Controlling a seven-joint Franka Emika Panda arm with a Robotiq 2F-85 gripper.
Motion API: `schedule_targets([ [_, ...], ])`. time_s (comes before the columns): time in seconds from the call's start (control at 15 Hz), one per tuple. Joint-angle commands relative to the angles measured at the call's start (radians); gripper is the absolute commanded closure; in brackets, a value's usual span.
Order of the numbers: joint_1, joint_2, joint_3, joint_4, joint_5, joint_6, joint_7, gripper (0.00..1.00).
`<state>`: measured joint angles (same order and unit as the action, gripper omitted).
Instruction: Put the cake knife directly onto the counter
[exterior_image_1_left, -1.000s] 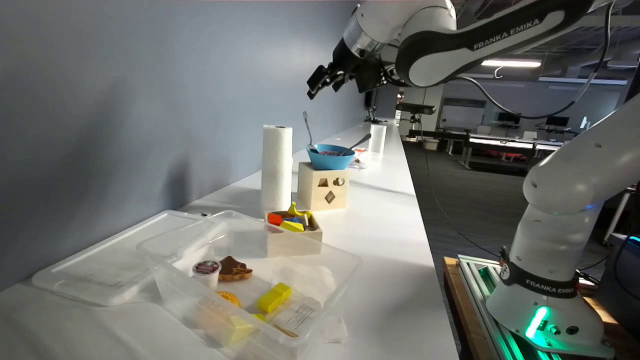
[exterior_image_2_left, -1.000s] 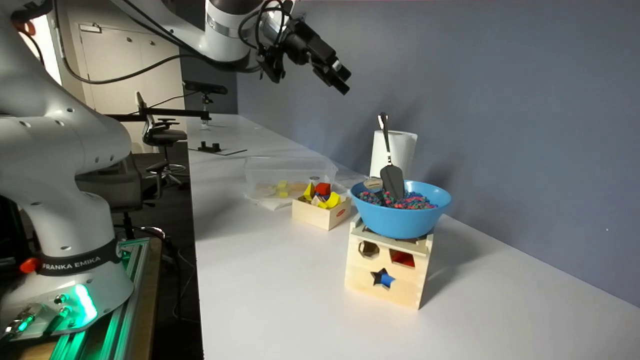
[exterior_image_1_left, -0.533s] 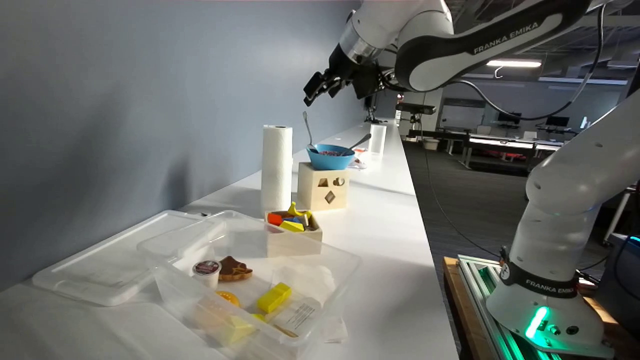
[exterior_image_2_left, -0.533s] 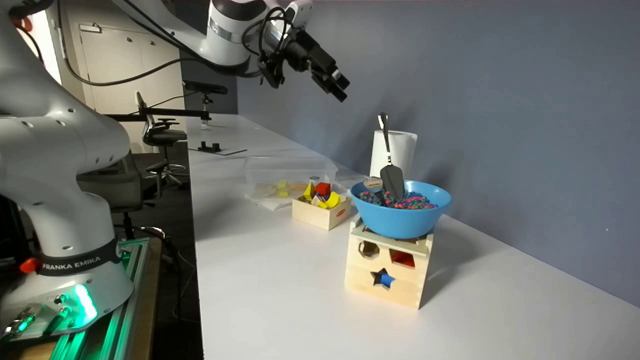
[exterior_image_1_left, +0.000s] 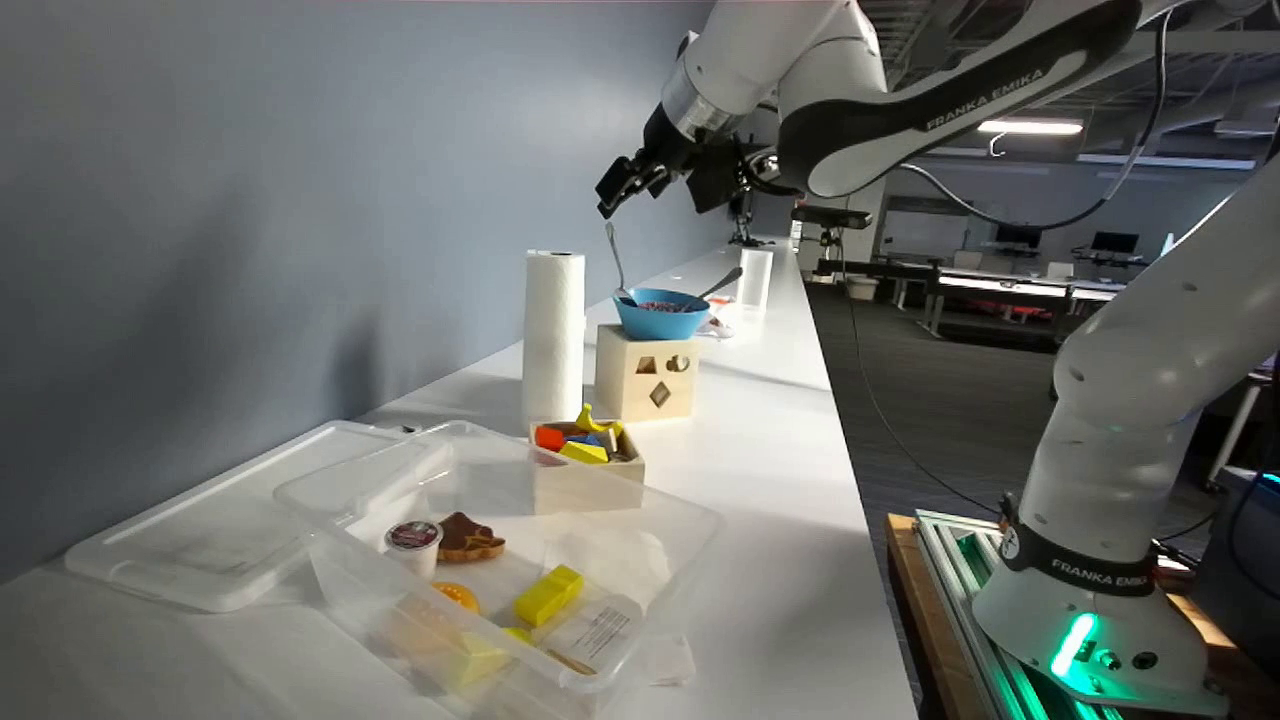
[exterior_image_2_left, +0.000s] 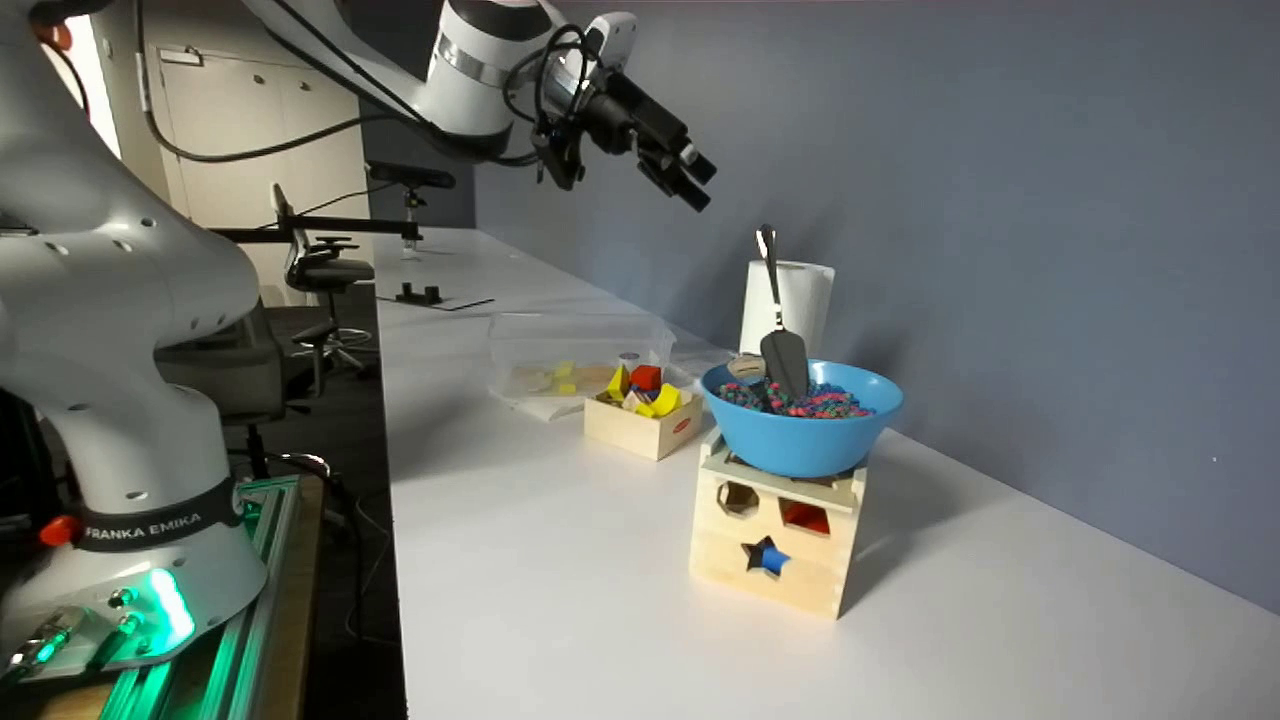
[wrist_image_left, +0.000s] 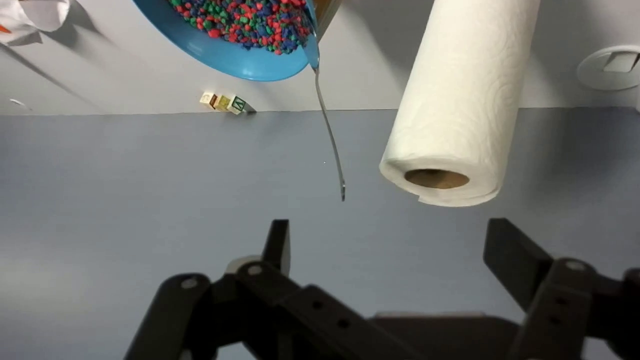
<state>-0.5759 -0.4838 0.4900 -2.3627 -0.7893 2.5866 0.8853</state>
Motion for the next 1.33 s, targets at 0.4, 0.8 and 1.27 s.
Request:
schedule_targets([
  [0.4,0.242,0.164,-0.203,0.101,-0.275,-0.141,0.219,0.0],
  [0.8,0.371,0.176,-0.325,0.1,-0.27,-0.188,0.198,0.0],
  [1.27,0.376,0.181,-0.328,0.105,-0.271,-0.189,0.2,0.0],
])
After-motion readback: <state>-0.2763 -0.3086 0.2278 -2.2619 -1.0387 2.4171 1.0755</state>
